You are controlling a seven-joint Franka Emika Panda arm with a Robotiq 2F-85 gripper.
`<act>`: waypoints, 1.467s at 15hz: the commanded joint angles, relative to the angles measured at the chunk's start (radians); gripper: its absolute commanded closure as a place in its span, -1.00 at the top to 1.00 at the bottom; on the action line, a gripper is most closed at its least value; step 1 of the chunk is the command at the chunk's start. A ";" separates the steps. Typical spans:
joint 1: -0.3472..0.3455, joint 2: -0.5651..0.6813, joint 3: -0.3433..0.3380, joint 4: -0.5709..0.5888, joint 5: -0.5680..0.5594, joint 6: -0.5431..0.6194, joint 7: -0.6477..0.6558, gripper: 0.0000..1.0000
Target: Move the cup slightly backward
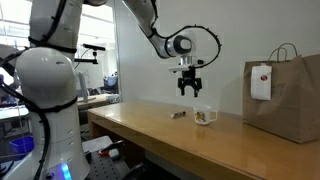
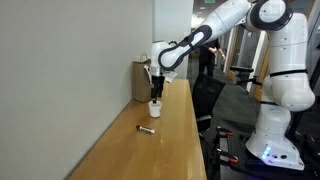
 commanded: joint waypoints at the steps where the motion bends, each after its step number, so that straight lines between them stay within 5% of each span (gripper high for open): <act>1: -0.008 0.058 0.002 0.075 0.003 -0.041 0.001 1.00; 9: -0.031 0.210 -0.001 0.203 0.015 -0.109 0.003 1.00; 15: -0.026 0.299 -0.003 0.275 0.002 -0.178 0.007 -0.19; 20: -0.017 0.302 -0.012 0.295 -0.018 -0.214 0.033 -0.94; 22: -0.012 0.282 -0.019 0.283 -0.022 -0.213 0.060 -1.00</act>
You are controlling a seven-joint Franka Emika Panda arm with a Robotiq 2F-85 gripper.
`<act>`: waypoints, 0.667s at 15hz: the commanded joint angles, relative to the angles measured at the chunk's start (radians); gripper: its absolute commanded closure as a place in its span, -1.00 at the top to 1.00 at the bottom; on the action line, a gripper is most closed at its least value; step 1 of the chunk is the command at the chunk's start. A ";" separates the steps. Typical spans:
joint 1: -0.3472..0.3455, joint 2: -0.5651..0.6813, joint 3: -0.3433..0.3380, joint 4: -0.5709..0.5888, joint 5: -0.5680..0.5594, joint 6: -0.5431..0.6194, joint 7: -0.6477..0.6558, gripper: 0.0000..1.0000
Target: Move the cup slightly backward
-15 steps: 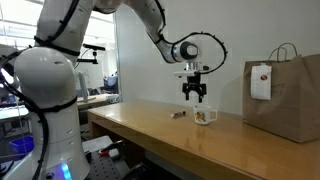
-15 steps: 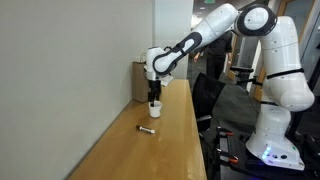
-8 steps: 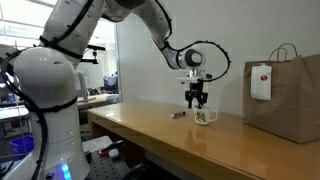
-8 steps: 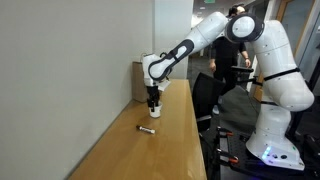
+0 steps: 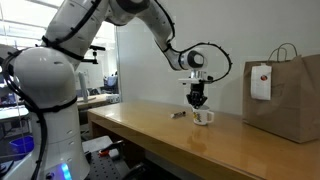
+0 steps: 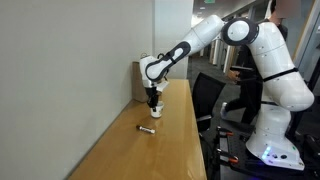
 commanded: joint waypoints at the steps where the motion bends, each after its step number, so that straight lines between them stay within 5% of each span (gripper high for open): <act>1: 0.016 -0.033 -0.014 -0.005 -0.018 -0.051 0.060 -0.98; 10: 0.080 -0.228 -0.010 -0.219 0.019 -0.071 0.378 -0.94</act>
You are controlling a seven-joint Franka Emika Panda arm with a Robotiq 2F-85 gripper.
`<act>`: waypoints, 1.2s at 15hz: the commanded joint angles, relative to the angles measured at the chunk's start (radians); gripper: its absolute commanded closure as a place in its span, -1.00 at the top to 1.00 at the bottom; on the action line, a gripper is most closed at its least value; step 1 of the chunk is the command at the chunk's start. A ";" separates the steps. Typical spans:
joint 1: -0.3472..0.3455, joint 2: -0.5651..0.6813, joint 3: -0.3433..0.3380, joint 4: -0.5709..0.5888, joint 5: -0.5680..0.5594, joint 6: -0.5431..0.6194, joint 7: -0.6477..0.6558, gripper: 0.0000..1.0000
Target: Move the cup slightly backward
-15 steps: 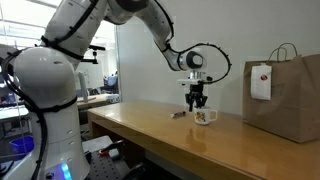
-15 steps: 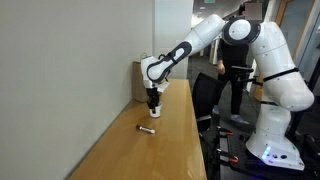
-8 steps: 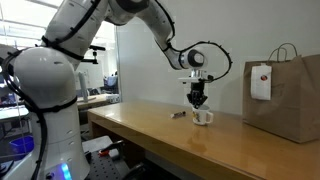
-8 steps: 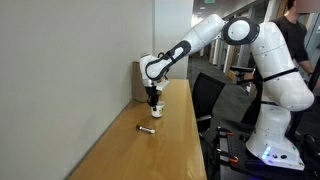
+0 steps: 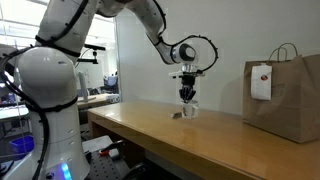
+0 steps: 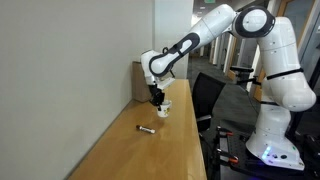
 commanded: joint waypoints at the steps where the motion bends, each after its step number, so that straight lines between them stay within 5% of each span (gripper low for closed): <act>1: 0.016 -0.099 -0.002 -0.113 0.032 0.001 0.094 -0.94; 8: -0.036 -0.213 -0.020 -0.327 0.124 0.134 0.058 -0.94; 13: -0.052 -0.218 -0.056 -0.389 0.069 0.254 0.101 -0.94; 18: -0.054 -0.216 -0.066 -0.407 0.064 0.250 0.103 -0.94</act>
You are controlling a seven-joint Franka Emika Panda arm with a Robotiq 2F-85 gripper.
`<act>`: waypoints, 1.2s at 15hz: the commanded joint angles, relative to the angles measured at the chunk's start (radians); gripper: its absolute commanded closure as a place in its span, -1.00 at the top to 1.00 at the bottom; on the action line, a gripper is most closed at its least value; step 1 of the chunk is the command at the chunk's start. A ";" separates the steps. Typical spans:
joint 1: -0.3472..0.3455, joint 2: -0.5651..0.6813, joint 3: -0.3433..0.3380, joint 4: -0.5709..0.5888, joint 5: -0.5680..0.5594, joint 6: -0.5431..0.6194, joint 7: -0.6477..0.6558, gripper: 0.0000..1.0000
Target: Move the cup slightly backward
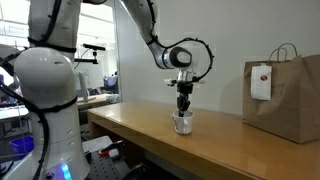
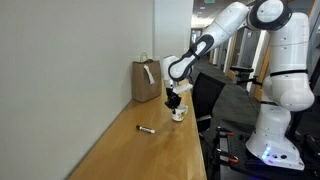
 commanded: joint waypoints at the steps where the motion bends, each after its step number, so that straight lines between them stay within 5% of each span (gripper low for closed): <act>1: 0.003 -0.026 -0.002 -0.018 -0.022 0.007 0.031 -0.94; 3: 0.008 -0.023 -0.005 -0.010 -0.049 0.004 0.047 -0.94; 4: 0.010 -0.023 -0.006 -0.008 -0.063 0.000 0.063 -0.27; 10: 0.029 -0.099 0.014 -0.003 -0.106 -0.052 0.097 0.50; 13: 0.041 -0.194 0.055 0.013 -0.053 -0.218 0.057 0.93; 18: 0.070 -0.300 0.133 0.060 -0.158 -0.239 -0.016 1.00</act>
